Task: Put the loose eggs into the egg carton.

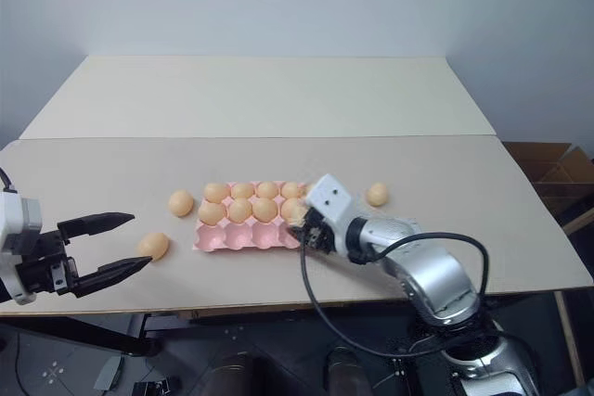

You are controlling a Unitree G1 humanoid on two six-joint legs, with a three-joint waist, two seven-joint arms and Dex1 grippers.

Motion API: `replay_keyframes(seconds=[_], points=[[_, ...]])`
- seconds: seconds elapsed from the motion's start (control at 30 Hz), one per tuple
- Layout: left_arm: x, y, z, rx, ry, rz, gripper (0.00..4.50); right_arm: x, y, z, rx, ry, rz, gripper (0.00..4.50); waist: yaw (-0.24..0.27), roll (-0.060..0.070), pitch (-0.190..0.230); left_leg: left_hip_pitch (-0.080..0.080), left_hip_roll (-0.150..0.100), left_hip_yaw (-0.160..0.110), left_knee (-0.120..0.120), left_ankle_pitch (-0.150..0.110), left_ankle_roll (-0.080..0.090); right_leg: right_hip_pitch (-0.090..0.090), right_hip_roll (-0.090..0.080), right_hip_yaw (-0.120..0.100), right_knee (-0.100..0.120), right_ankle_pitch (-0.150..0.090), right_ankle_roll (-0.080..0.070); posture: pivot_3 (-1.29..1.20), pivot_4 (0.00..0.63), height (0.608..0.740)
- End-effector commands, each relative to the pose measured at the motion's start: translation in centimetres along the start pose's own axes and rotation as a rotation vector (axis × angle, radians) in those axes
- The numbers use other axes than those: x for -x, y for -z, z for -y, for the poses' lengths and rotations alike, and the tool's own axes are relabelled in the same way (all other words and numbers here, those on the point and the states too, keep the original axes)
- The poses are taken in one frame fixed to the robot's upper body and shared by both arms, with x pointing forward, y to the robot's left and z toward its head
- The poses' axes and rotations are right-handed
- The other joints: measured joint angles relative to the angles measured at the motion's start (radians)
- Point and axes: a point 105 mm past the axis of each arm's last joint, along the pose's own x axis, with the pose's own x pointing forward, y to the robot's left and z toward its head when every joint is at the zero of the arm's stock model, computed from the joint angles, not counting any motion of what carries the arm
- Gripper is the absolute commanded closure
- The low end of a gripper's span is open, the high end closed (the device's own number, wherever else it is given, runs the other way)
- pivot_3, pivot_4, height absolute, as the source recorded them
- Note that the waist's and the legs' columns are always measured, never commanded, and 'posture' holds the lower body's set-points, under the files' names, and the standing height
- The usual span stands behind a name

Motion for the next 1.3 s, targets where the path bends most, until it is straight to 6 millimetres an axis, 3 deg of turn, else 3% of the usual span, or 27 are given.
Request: replay_keyframes(seconds=[0.03, 0.13, 0.33, 0.43, 0.53, 0.7, 0.87, 1.07, 1.17, 1.3], points=[[0.0, -0.8, 0.1, -0.045, 0.002, 0.012, 0.00, -0.2, -1.0, 0.5, 0.040, 0.047, 0.020, 0.90, 0.001, 0.000, 0.000, 0.000, 0.000, 0.000, 0.000, 0.000, 0.000, 0.000, 0.000, 0.000, 0.000, 0.000, 0.000, 0.00, 0.150, 0.740], [0.1, -0.8, -0.1, -0.048, -0.004, 0.011, 0.00, 0.8, -2.4, 1.4, 0.052, 0.086, 0.065, 0.03, 0.000, 0.000, 0.000, 0.000, 0.000, 0.000, 0.000, 0.000, 0.000, 0.000, 0.001, -0.001, 0.001, 0.000, 0.000, 0.00, 0.150, 0.740], [1.0, -0.6, -0.8, -0.042, -0.053, 0.010, 0.00, 6.5, -3.4, 4.3, 0.074, 0.167, 0.129, 0.03, 0.007, 0.000, 0.000, 0.000, 0.000, -0.001, 0.000, 0.000, 0.000, 0.000, 0.001, -0.001, 0.001, 0.000, 0.000, 0.00, 0.150, 0.740], [1.8, -0.3, -1.2, -0.027, -0.084, 0.014, 0.00, 10.4, -2.7, 5.8, 0.067, 0.201, 0.142, 0.03, 0.009, 0.000, 0.000, 0.000, 0.000, -0.001, 0.000, 0.000, 0.000, 0.000, 0.000, -0.002, 0.000, -0.001, 0.001, 0.00, 0.150, 0.740], [2.6, -0.1, -1.5, -0.011, -0.107, 0.022, 0.00, 13.6, -0.7, 6.3, 0.087, 0.179, 0.118, 0.03, 0.012, 0.000, 0.000, 0.000, 0.000, -0.001, 0.000, -0.001, 0.001, 0.000, 0.000, -0.002, 0.000, -0.001, 0.002, 0.00, 0.150, 0.740], [3.3, 0.6, -1.9, -0.001, -0.128, 0.001, 0.00, 16.4, 2.8, 6.7, 0.042, 0.187, 0.095, 0.03, 0.008, 0.000, 0.000, 0.004, 0.001, -0.001, 0.000, -0.001, 0.001, 0.004, 0.001, -0.001, 0.000, -0.007, 0.004, 0.00, 0.150, 0.740], [3.5, 0.7, -2.1, 0.004, -0.134, 0.003, 0.00, 17.0, 5.5, 6.8, -0.007, 0.242, 0.042, 0.03, 0.003, 0.000, 0.000, 0.007, 0.001, 0.000, 0.000, 0.000, 0.000, 0.005, 0.001, 0.000, 0.001, -0.006, 0.003, 0.00, 0.150, 0.740], [3.2, 0.4, -2.3, -0.008, -0.133, 0.012, 0.00, 16.2, 5.6, 7.4, -0.022, 0.285, 0.056, 0.03, 0.001, 0.000, 0.000, 0.006, 0.001, 0.001, 0.000, 0.000, 0.000, 0.004, 0.001, 0.001, 0.001, -0.006, 0.003, 0.00, 0.150, 0.740], [2.9, 0.3, -2.4, -0.011, -0.128, 0.015, 0.00, 14.8, 5.3, 8.2, -0.021, 0.295, 0.063, 0.03, -0.002, 0.000, 0.000, 0.005, 0.001, 0.001, 0.000, 0.000, 0.000, 0.004, 0.001, 0.001, 0.001, -0.006, 0.003, 0.00, 0.150, 0.740], [2.4, 0.2, -2.4, -0.017, -0.117, 0.020, 0.00, 10.3, 6.0, 11.4, -0.071, 0.394, 0.000, 0.03, -0.008, 0.000, 0.000, 0.007, 0.001, 0.002, 0.000, 0.000, 0.000, 0.003, 0.001, 0.002, 0.001, -0.004, 0.001, 0.00, 0.150, 0.740]])
